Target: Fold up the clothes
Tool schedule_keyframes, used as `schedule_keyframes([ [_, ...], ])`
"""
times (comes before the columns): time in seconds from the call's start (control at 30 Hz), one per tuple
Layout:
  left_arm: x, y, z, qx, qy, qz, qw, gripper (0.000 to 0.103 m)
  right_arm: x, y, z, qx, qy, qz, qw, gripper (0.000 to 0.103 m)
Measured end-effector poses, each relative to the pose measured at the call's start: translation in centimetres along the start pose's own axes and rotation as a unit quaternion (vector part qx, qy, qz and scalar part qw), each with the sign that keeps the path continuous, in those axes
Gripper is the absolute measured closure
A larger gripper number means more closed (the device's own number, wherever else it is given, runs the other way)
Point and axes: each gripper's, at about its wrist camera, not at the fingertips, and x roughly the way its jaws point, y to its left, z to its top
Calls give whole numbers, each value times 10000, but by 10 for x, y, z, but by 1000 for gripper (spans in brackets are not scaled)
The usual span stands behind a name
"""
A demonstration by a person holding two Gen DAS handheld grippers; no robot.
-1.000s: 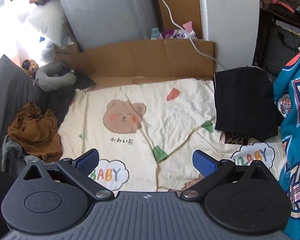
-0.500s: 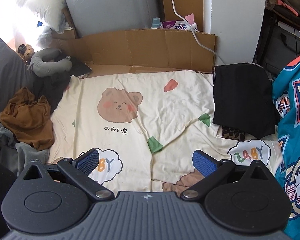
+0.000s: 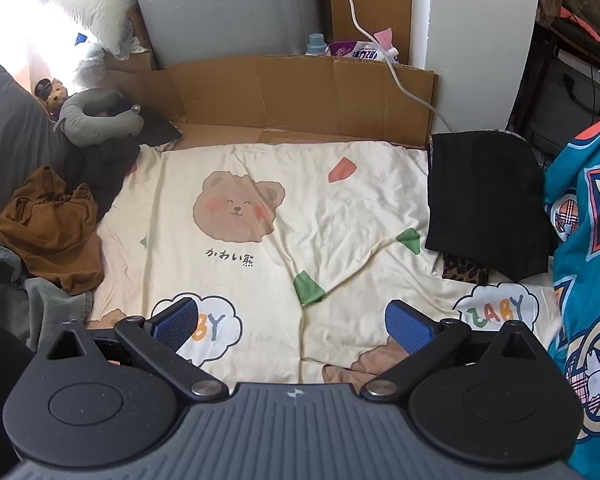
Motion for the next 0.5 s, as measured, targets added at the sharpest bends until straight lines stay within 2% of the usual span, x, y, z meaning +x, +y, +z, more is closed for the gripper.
schedule_keyframes([
  [0.5,-1,5,-1,-114,-57,128,9998,8,-3,8,-1,-163,-74,20,9998,0],
])
